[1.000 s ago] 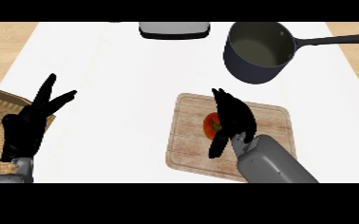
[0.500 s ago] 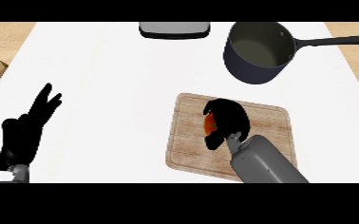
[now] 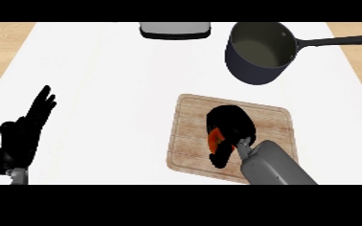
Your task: Pick the tomato from the cutting board and place it in the pot
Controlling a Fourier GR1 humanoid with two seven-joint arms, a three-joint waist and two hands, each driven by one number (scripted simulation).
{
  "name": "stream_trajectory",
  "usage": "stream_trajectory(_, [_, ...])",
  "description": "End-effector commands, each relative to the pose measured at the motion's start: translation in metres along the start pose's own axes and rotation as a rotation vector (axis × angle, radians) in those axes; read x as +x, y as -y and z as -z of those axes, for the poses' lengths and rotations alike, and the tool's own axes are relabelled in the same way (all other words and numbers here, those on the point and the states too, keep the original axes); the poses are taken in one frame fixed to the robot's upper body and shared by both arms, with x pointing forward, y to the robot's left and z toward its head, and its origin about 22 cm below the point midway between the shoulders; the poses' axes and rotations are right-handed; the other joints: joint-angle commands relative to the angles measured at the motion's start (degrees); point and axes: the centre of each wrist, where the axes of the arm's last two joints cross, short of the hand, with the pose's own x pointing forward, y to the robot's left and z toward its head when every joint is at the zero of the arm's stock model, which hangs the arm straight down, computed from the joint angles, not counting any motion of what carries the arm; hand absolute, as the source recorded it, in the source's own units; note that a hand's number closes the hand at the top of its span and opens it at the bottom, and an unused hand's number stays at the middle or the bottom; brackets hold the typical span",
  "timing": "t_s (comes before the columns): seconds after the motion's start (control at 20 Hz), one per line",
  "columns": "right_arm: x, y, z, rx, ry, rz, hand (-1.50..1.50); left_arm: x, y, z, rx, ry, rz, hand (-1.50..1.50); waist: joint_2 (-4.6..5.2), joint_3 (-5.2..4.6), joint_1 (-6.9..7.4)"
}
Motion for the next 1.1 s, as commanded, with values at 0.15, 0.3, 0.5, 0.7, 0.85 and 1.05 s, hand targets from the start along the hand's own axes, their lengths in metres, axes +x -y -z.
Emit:
stream_trajectory(0.15, [-0.048,0.004,-0.031,0.107,0.340,-0.206,1.50,-0.002,-0.007,0.003,-0.010,-0.006,-0.002,0.00,0.01,0.01,-0.18])
stream_trajectory(0.3, [-0.072,0.012,-0.050,0.058,0.348,-0.247,1.50,-0.008,0.004,-0.003,0.006,-0.004,0.011,0.00,-0.04,0.00,-0.31])
stream_trajectory(0.5, [-0.059,0.035,-0.057,-0.145,0.329,-0.282,1.50,-0.025,0.014,-0.014,-0.007,-0.026,-0.007,0.00,-0.09,-0.02,-0.17])
stream_trajectory(0.7, [-0.059,0.058,-0.087,-0.421,0.354,-0.268,1.50,-0.012,-0.005,0.003,0.032,-0.020,0.002,0.00,-0.26,-0.02,-1.44])
stream_trajectory(0.85, [-0.059,0.093,-0.102,-0.660,0.335,-0.209,1.50,-0.008,-0.001,-0.002,0.018,-0.030,0.006,0.00,-0.38,0.04,-1.36])
stream_trajectory(1.05, [-0.053,0.121,-0.131,-0.739,0.338,-0.098,1.50,-0.012,0.004,0.007,0.019,-0.017,-0.002,0.00,-0.10,-0.05,-0.96])
